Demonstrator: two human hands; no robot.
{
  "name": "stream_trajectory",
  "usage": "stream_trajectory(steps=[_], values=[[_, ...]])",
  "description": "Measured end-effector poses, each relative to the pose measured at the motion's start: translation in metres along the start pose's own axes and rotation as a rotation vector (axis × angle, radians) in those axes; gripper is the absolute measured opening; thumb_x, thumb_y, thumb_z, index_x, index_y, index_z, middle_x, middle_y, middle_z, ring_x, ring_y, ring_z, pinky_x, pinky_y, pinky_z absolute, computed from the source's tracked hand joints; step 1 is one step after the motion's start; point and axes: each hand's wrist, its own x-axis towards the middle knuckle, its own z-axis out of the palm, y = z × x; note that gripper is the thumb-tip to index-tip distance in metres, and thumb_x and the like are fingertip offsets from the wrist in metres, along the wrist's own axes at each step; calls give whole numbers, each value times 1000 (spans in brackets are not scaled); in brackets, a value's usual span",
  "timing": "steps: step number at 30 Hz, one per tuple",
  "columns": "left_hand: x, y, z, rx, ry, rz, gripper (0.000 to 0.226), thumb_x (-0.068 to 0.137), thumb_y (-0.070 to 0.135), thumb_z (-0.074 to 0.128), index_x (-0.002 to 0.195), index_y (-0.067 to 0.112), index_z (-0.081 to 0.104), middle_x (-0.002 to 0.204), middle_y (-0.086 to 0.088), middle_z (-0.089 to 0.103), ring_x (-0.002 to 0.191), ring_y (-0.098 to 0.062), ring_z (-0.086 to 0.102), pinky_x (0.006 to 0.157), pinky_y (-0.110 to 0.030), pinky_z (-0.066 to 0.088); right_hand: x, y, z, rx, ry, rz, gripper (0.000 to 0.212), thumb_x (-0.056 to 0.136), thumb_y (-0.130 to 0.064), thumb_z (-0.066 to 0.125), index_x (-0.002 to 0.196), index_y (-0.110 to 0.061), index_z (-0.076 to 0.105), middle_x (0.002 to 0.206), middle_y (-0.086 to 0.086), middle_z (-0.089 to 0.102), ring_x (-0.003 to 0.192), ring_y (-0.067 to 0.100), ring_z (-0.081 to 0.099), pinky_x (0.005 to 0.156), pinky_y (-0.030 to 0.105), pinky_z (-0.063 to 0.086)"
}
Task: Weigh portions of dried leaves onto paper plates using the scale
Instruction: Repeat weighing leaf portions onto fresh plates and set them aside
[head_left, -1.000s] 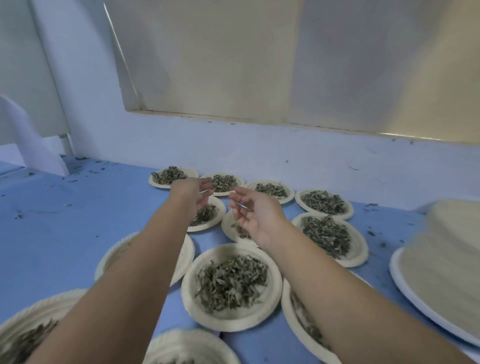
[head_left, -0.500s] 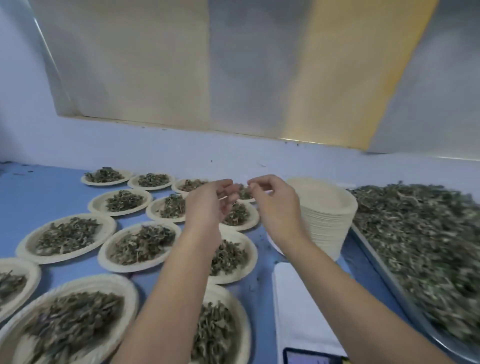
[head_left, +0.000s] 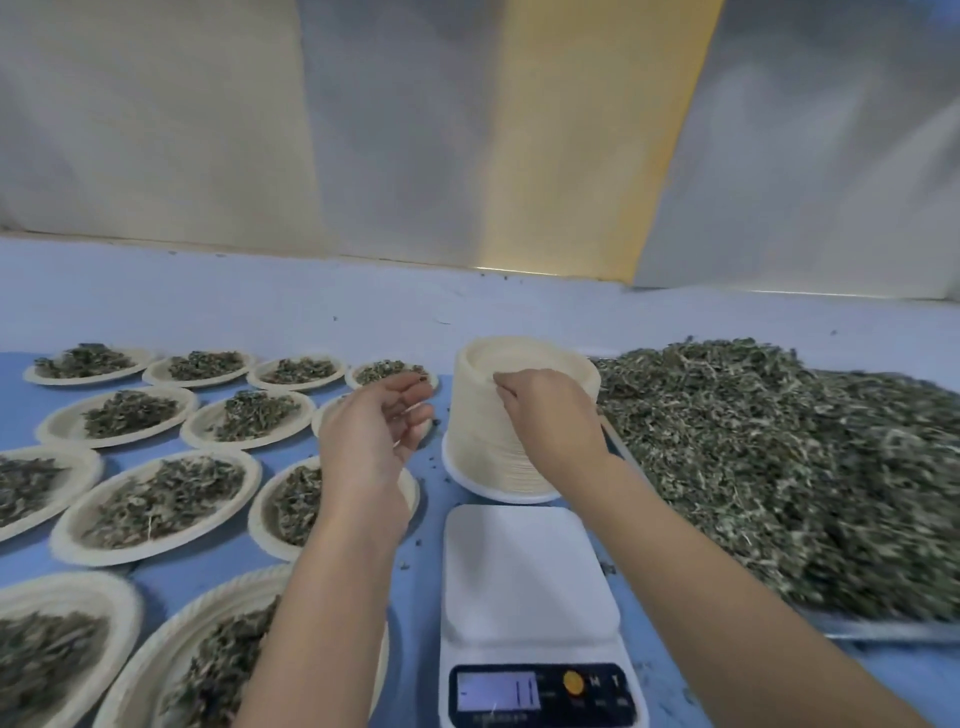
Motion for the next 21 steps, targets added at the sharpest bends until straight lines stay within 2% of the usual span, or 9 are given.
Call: stream_trajectory(steps=[5, 9, 12, 14, 16, 18, 21], values=[[-2, -3, -1, 21, -1, -11, 25, 92, 4, 43, 79, 11, 64, 55, 7, 67, 43, -2, 57, 43, -9, 43, 3, -1, 3, 26, 7, 0, 27, 92, -1, 45, 109, -2, 66, 108, 15, 67, 100, 30, 58, 87, 44, 46], [-4, -9, 2, 54, -15, -23, 23, 90, 5, 45, 81, 11, 65, 59, 6, 68, 47, -4, 59, 47, -11, 45, 2, 0, 6, 142, 140, -3, 32, 91, 6, 46, 113, -1, 67, 108, 16, 69, 104, 32, 56, 86, 40, 45], [-4, -13, 5, 87, -27, -15, 24, 89, 3, 44, 82, 10, 65, 59, 5, 68, 48, -5, 59, 54, -15, 43, 2, 2, 11, 153, 195, 8, 27, 89, 8, 46, 103, 2, 68, 98, 19, 68, 98, 32, 54, 81, 44, 44], [-5, -15, 6, 119, -22, -15, 25, 89, 2, 43, 82, 10, 65, 63, 3, 69, 50, -6, 59, 58, -18, 44, 0, 0, 11, 186, 251, -11, 26, 90, 7, 47, 105, 3, 68, 96, 19, 68, 97, 33, 54, 81, 43, 43], [-5, -17, 5, 158, -18, -10, 24, 90, 2, 43, 84, 10, 65, 74, -1, 69, 57, -9, 60, 62, -19, 47, -6, -7, 8, 209, 338, -85, 28, 88, 8, 51, 109, 3, 68, 94, 18, 70, 95, 36, 57, 78, 38, 43], [-4, -19, 3, 194, -17, -6, 20, 92, 4, 46, 87, 13, 64, 86, -4, 69, 65, -12, 61, 65, -20, 50, -17, -16, 4, 204, 438, -203, 25, 80, 11, 58, 101, 5, 70, 86, 15, 72, 84, 35, 63, 74, 34, 43], [-2, -19, -2, 231, -54, 12, 11, 94, 18, 53, 88, 15, 62, 89, -2, 69, 73, -14, 65, 64, -21, 51, -43, -24, 8, 236, 564, -388, 25, 73, 17, 64, 96, 6, 71, 89, 14, 72, 79, 31, 67, 88, 33, 47]])
